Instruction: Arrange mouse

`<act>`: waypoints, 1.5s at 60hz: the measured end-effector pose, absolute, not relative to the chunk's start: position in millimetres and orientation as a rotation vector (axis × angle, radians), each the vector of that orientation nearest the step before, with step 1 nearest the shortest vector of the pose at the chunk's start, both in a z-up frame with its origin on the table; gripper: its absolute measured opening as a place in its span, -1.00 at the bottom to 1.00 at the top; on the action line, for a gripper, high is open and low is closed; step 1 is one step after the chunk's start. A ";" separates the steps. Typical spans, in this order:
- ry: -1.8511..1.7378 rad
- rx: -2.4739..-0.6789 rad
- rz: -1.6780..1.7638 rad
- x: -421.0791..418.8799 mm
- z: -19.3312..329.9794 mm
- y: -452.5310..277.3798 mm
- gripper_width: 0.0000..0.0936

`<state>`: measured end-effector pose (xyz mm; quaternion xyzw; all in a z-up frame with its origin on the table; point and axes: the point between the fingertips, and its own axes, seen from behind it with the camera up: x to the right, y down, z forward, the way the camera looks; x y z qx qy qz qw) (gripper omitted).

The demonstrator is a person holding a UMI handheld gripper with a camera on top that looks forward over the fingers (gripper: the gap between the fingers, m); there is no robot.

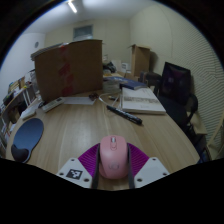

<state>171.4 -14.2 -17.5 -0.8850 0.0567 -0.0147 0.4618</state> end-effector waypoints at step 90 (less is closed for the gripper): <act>-0.158 -2.291 0.201 -169.0 76.7 -47.3 0.79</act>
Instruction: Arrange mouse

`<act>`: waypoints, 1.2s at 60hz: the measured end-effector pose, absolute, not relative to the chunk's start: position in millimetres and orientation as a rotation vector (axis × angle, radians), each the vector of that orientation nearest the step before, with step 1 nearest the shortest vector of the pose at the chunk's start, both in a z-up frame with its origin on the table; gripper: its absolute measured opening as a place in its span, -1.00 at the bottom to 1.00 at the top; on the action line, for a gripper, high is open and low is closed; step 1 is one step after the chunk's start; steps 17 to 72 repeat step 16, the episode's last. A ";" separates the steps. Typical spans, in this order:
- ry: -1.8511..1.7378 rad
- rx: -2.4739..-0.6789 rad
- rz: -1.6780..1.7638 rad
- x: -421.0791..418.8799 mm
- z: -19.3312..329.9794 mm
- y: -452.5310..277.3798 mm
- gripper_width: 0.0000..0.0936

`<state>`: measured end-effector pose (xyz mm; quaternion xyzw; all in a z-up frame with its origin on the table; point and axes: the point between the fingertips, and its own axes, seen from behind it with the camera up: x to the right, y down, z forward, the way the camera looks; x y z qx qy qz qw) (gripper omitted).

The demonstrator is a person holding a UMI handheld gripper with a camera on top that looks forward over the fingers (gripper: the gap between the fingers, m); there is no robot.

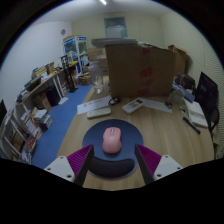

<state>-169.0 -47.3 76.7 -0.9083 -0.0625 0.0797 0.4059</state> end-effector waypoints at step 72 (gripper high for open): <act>-0.118 -2.295 0.173 -95.4 148.2 -149.6 0.79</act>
